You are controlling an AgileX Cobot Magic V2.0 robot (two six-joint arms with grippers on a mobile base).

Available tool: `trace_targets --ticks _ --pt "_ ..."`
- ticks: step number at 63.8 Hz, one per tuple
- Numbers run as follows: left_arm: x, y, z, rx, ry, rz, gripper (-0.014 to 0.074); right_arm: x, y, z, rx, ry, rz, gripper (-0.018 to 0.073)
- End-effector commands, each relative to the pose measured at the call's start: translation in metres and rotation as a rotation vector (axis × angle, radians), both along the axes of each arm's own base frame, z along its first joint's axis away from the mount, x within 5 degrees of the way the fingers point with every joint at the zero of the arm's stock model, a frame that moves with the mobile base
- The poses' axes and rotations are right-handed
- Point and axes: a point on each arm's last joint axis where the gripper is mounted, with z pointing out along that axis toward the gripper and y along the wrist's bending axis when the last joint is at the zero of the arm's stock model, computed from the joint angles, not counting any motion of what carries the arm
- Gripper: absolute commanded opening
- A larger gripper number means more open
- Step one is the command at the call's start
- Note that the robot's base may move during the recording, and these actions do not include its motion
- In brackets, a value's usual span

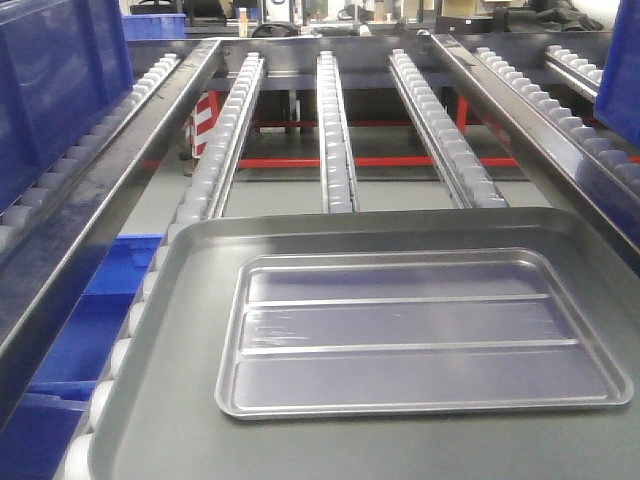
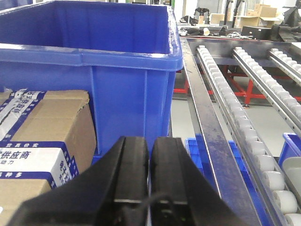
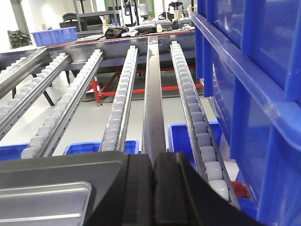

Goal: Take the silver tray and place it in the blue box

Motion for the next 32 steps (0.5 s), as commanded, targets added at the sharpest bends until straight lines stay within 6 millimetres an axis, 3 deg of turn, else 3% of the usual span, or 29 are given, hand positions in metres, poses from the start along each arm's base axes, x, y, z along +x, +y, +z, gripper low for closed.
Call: trace_targets --ticks 1,32 --pt "-0.0028 0.001 0.0092 -0.003 -0.106 0.008 0.001 -0.0025 -0.0002 0.0081 -0.014 -0.105 -0.003 0.0056" --pt "-0.0034 0.0014 0.0118 -0.004 -0.134 0.013 0.001 -0.0025 -0.0002 0.0081 -0.014 -0.105 -0.003 0.0056"
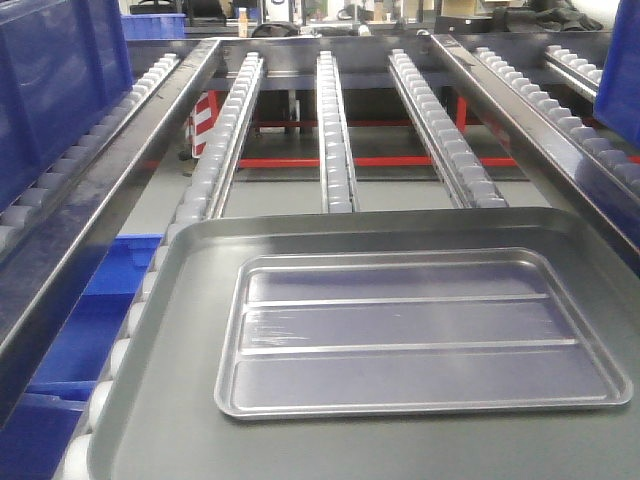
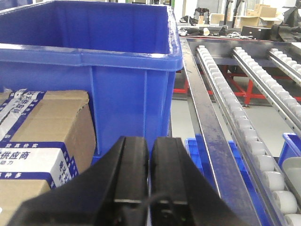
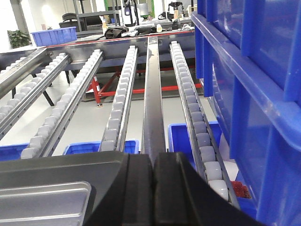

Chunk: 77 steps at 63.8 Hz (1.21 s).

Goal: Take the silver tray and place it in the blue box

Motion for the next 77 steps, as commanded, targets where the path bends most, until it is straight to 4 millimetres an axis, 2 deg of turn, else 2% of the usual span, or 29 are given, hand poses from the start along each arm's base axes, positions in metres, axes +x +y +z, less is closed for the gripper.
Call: trace_targets --ticks 1,14,21,28,32,37,42,46,51,54,60,64,69,77 --pt "-0.003 0.001 0.011 -0.004 -0.131 0.012 0.001 -0.003 0.0 0.009 -0.014 -0.11 -0.003 0.0056" --pt "-0.004 0.002 0.014 -0.047 -0.147 0.013 0.001 -0.003 0.0 0.01 -0.014 -0.124 -0.004 0.0056" --pt "-0.006 0.002 0.026 -0.046 -0.174 0.012 0.001 -0.003 0.0 0.013 -0.013 -0.158 -0.006 0.0056" --pt "-0.011 0.0 0.065 0.061 -0.219 0.007 0.001 -0.008 -0.001 0.032 0.005 -0.287 -0.011 0.0056" --pt "-0.013 -0.002 0.09 0.092 -0.181 -0.023 0.001 -0.012 -0.001 0.052 0.019 -0.308 -0.008 0.0056" --pt "-0.012 -0.004 0.119 0.135 -0.09 -0.077 0.0011 -0.012 0.0 0.077 0.017 -0.245 0.0 0.0056" --pt "-0.006 -0.007 0.138 0.153 0.05 -0.128 0.0016 -0.007 0.001 0.098 0.015 -0.137 0.008 0.006" --pt "0.003 -0.011 0.152 0.146 0.151 -0.18 0.0053 0.0 0.001 0.115 0.013 -0.054 0.014 0.0076" --pt "0.016 -0.018 0.164 0.125 0.232 -0.237 0.0168 0.012 0.002 0.13 0.013 0.023 0.018 0.0159" --pt "0.027 -0.024 0.167 0.108 0.267 -0.273 0.0267 0.022 0.002 0.135 0.012 0.079 0.02 0.0239" --pt "0.047 -0.035 0.164 0.077 0.346 -0.332 0.0383 0.04 0.002 0.138 0.012 0.187 0.024 0.0389" --pt "0.063 -0.046 0.158 0.042 0.421 -0.38 0.0402 0.053 0.004 0.136 0.009 0.275 0.04 0.0489" --pt "0.076 -0.062 0.151 -0.002 0.515 -0.466 0.0402 0.065 0.009 0.133 -0.008 0.371 0.08 0.0571" --pt "0.089 -0.093 0.146 -0.074 0.633 -0.622 0.0402 0.081 0.024 0.13 -0.084 0.491 0.195 0.0594"
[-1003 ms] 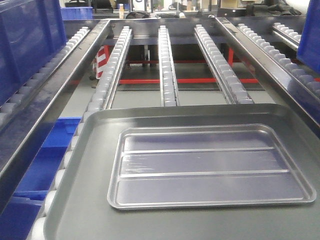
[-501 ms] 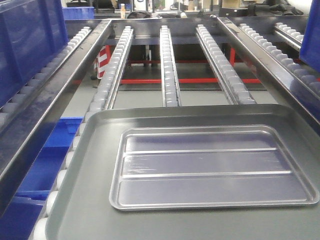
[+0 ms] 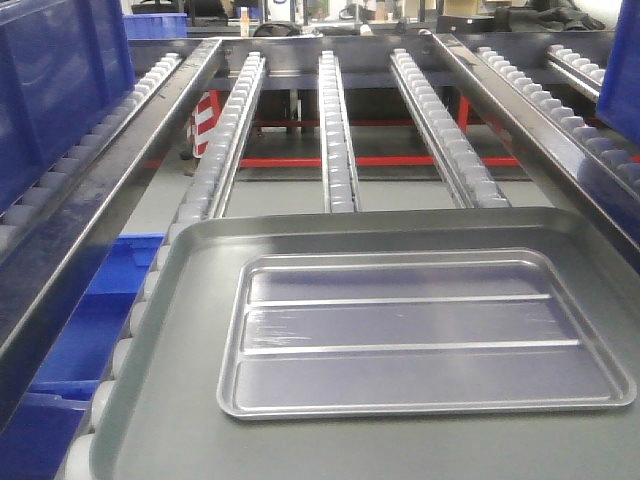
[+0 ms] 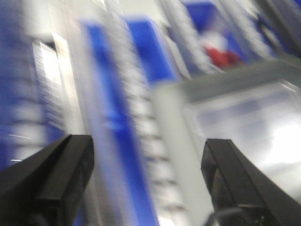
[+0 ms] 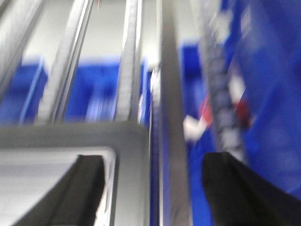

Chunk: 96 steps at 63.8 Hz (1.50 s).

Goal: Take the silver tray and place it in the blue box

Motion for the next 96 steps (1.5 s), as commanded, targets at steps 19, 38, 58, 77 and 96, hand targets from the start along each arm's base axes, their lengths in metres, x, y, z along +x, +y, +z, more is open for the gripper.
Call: trace_targets --ticks 19,38,58,77,96 --pt "0.032 -0.108 -0.002 -0.196 0.132 -0.25 0.0395 0.046 0.044 -0.004 -0.02 0.112 0.226 0.0592" --pt "0.063 -0.138 -0.012 -0.092 0.303 -0.224 0.0371 0.073 0.058 -0.015 -0.022 0.393 0.256 0.0592" --pt "0.096 -0.153 -0.037 0.161 0.453 0.003 0.0358 0.114 0.065 -0.03 -0.083 0.528 0.184 0.0592" --pt "0.108 -0.181 -0.062 0.203 0.512 0.082 0.0358 0.136 0.072 -0.062 -0.103 0.615 0.177 0.0592" --pt "0.116 -0.187 -0.076 0.184 0.53 0.114 0.0358 0.149 0.076 -0.078 -0.098 0.623 0.168 0.0453"
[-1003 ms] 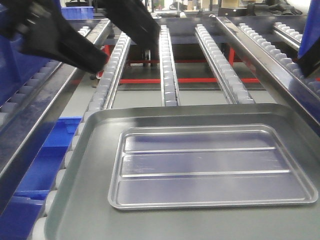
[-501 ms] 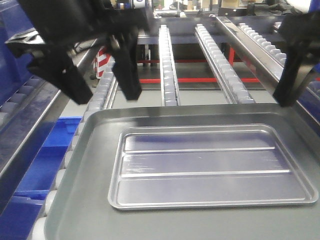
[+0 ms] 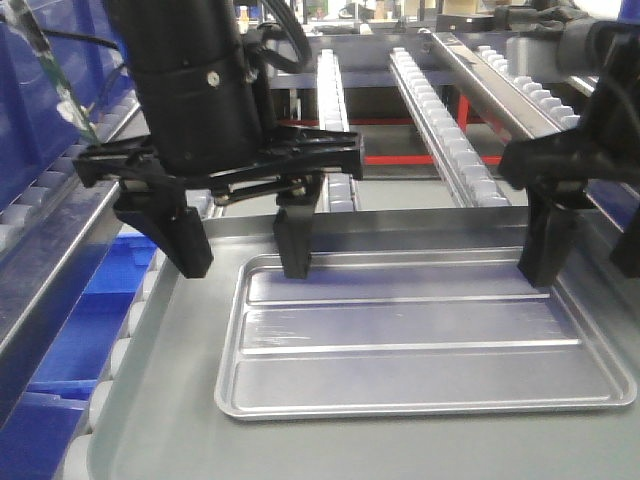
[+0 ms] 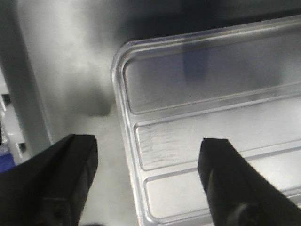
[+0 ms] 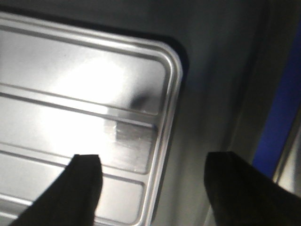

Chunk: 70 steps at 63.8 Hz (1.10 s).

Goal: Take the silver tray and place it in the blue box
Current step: 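Lower both grippers, open, to the near corners of the silver tray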

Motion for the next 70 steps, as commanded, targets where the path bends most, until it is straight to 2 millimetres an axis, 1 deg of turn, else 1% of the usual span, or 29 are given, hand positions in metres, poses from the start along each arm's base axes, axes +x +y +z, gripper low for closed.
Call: trace_targets --ticks 1,5,9,19,27,45,70 --pt "0.003 -0.003 0.026 -0.088 -0.084 0.007 0.0358 0.008 0.001 0.016 0.025 -0.101 -0.003 0.0439" --pt "0.003 -0.004 0.026 -0.102 -0.093 0.012 0.0358 0.01 0.002 0.014 0.024 -0.1 -0.003 0.0386" --pt "0.003 -0.004 0.026 -0.102 -0.093 0.012 0.0358 0.011 0.002 0.012 0.024 -0.1 -0.003 0.0363" --pt "0.005 -0.004 0.026 -0.093 -0.111 0.007 0.0358 0.015 0.004 0.005 0.023 -0.095 -0.006 0.0362" --pt "0.006 -0.003 0.026 -0.094 -0.116 0.023 0.0358 0.019 0.005 -0.005 0.017 -0.068 -0.015 0.0362" --pt "0.007 -0.004 0.026 -0.098 -0.122 0.021 0.0358 0.022 0.005 -0.006 0.024 -0.087 -0.026 0.0362" --pt "0.01 -0.009 0.005 -0.061 -0.072 0.026 0.0358 0.024 0.003 -0.008 0.006 -0.097 -0.038 0.0361"
